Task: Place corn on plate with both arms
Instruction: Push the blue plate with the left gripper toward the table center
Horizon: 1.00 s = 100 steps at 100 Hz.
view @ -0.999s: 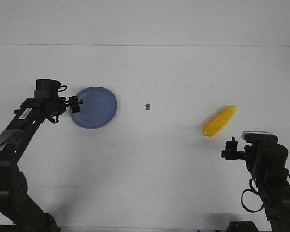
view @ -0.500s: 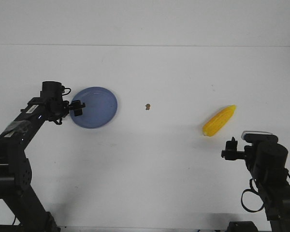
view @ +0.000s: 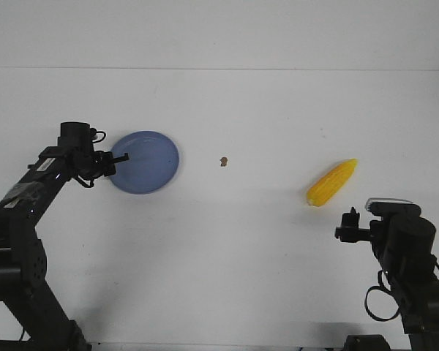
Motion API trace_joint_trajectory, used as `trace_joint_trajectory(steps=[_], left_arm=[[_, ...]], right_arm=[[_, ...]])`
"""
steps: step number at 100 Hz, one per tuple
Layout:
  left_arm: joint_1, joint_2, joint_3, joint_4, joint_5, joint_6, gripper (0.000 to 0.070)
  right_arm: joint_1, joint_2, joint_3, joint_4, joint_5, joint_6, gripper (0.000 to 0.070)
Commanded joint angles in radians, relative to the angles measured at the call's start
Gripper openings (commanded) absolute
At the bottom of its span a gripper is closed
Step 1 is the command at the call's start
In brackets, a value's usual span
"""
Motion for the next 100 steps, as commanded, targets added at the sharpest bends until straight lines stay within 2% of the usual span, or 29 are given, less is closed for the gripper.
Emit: trace_joint_trajectory(steps=[1,23,35,55,75,100], left_arm=[[0.003,-0.016,0.012,-0.008,0.071,-0.009,0.0004],[0.002,-0.170,0.011,-0.011,0.212,-0.031,0.0004],[-0.010,-0.248,0.011,-0.029,0.259,-0.049,0.0004],[-0.087,-0.364,-0.027,-0.050,0.260,-0.064,0.0004],[-0.224,-0.471,-0.182,-0.032,0.260,-0.085,0.0004],[-0.400,-0.503,-0.401,0.103,0.258,-0.180,0.0004]], right_arm=[[0.000,0.005,0.016,0.010,-0.001,0.000,0.0557],[0.000,0.005,0.016,0.010,-0.001,0.000,0.0557],[0.000,0.005,0.016,0.010,-0.001,0.000,0.0557],[0.000,0.005,0.016,0.010,-0.001,0.001,0.0557],[0.000,0.005,0.016,0.010,-0.001,0.004,0.0557],[0.000,0.005,0.016,0.010,-0.001,0.008,0.0557]])
